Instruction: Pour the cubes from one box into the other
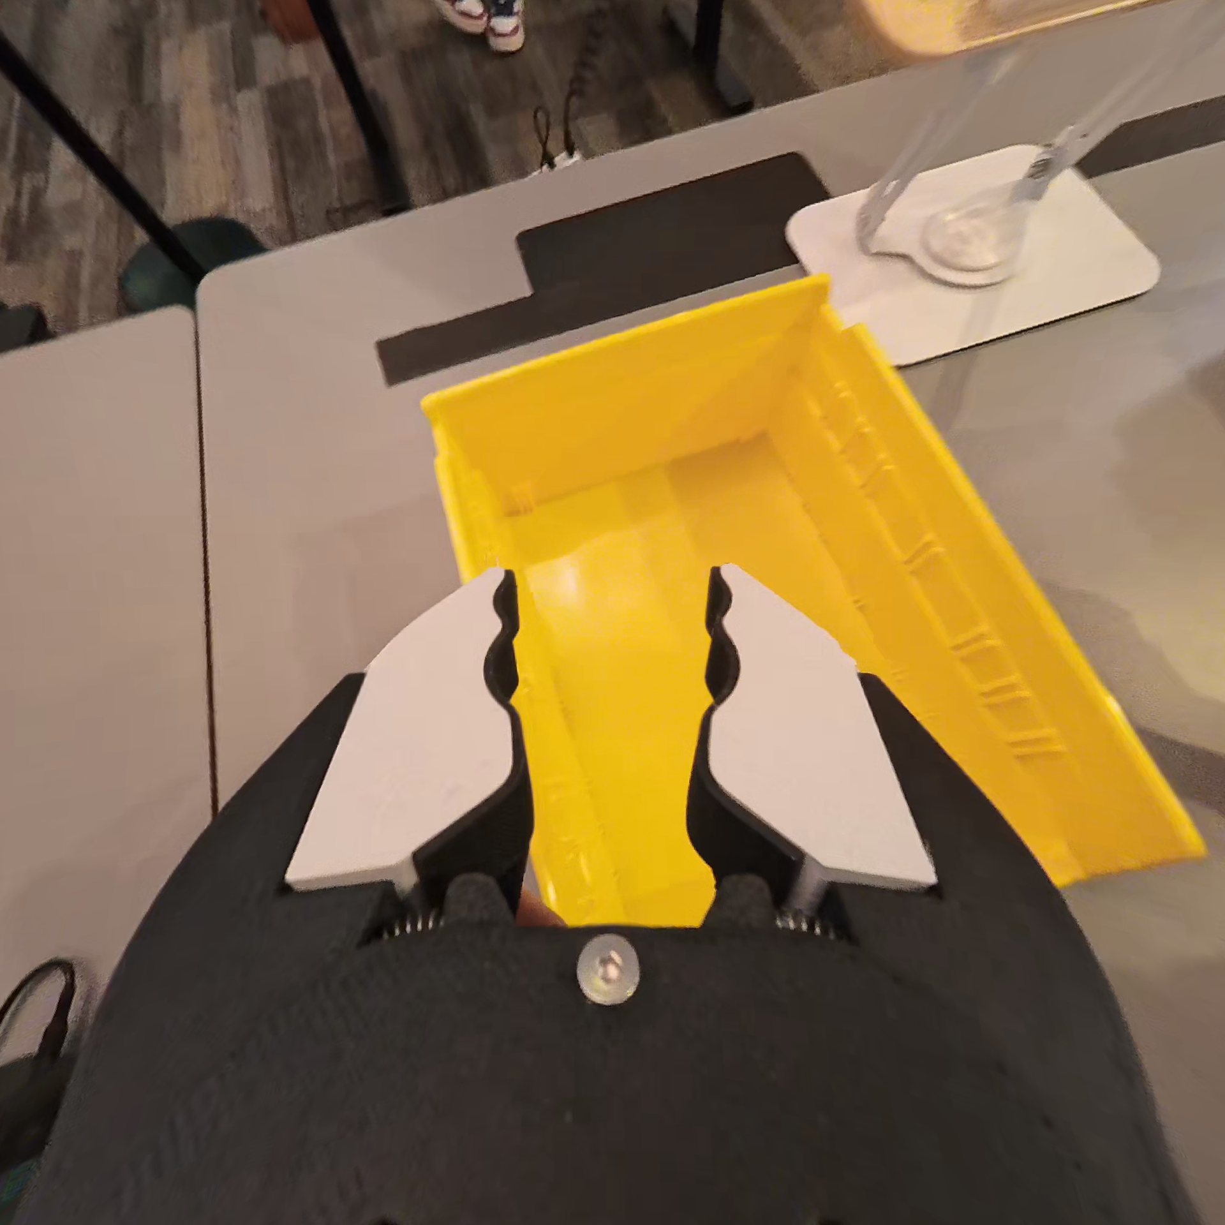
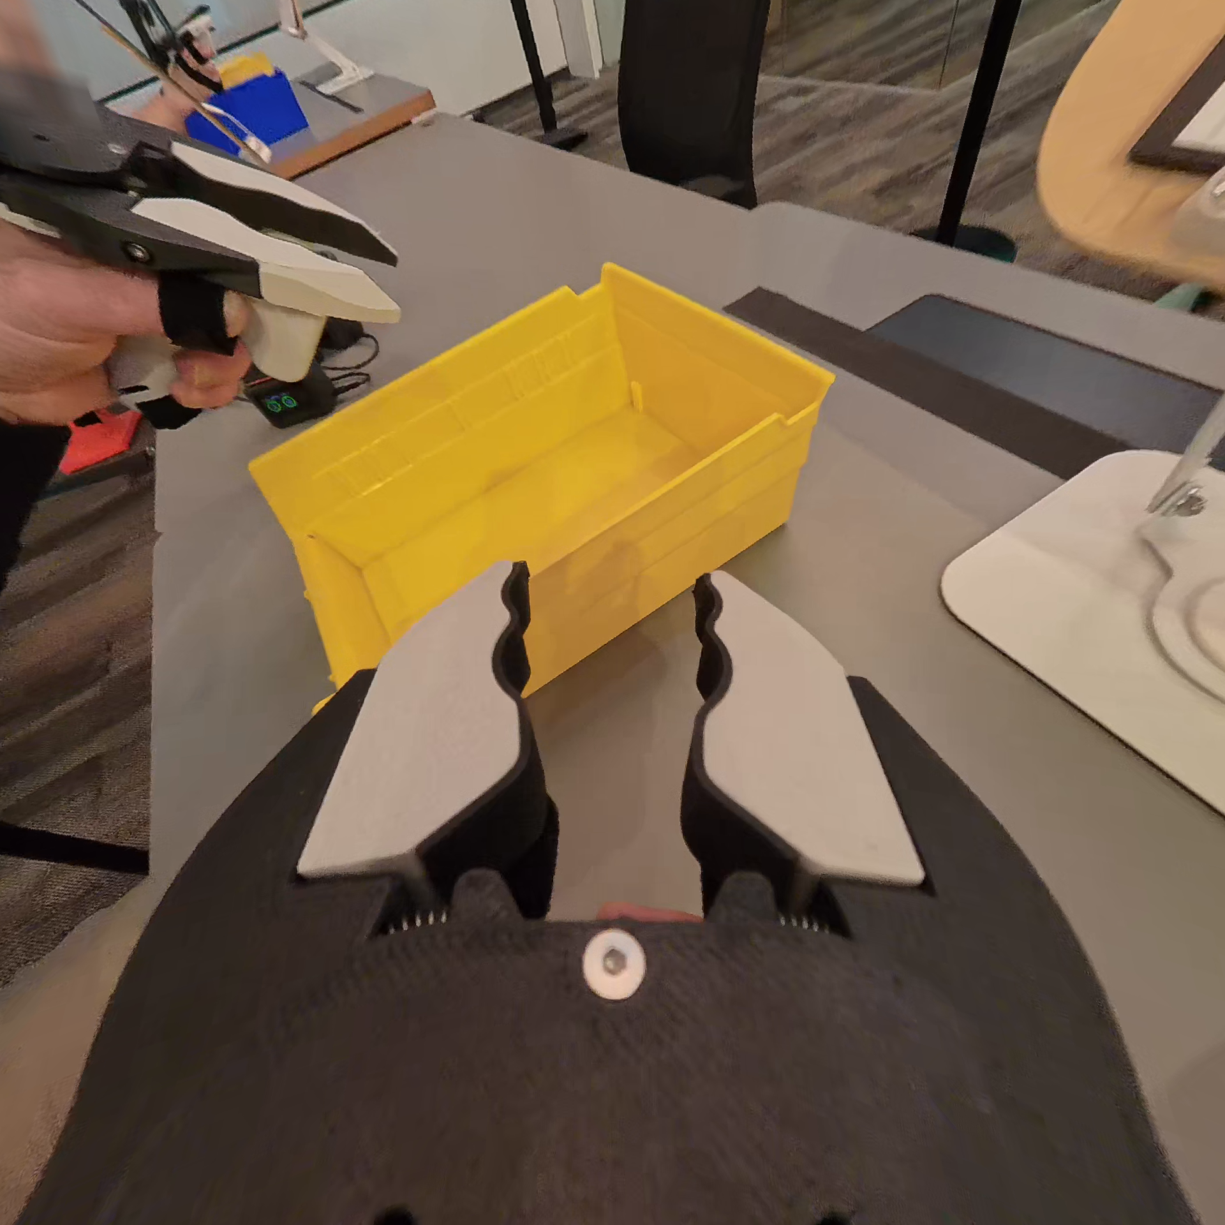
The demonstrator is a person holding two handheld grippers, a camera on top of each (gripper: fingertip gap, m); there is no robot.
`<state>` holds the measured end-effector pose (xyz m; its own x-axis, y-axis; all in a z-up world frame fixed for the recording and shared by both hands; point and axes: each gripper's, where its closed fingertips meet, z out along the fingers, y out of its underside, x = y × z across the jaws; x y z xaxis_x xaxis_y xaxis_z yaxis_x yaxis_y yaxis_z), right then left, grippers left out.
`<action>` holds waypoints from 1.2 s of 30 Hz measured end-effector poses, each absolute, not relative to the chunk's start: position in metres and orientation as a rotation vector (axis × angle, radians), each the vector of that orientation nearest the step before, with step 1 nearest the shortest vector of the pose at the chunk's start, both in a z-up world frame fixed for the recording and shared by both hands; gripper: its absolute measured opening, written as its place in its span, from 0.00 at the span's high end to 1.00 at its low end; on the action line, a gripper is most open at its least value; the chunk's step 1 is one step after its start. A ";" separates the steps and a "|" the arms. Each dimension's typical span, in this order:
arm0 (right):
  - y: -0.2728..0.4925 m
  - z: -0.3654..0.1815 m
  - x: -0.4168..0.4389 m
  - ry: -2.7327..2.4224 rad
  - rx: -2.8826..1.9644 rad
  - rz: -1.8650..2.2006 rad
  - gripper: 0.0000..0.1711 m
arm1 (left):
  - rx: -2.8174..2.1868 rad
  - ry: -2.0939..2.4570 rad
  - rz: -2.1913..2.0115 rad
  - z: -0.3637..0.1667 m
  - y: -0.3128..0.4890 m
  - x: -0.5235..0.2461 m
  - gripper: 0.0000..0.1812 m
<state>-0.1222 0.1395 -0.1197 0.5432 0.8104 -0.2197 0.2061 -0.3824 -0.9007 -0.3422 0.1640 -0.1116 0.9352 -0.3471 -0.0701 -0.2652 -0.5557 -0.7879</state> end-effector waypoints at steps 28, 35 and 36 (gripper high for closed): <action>0.076 -0.027 0.204 -0.577 -1.796 0.256 0.74 | -1.885 1.001 -0.380 -0.078 0.098 -0.068 0.68; 0.068 -0.061 0.320 -0.401 -1.920 -0.030 0.68 | -1.959 1.114 -0.455 -0.145 0.078 0.007 0.66; 0.066 -0.068 0.332 -0.372 -1.950 -0.027 0.66 | -1.965 1.130 -0.482 -0.152 0.075 0.019 0.66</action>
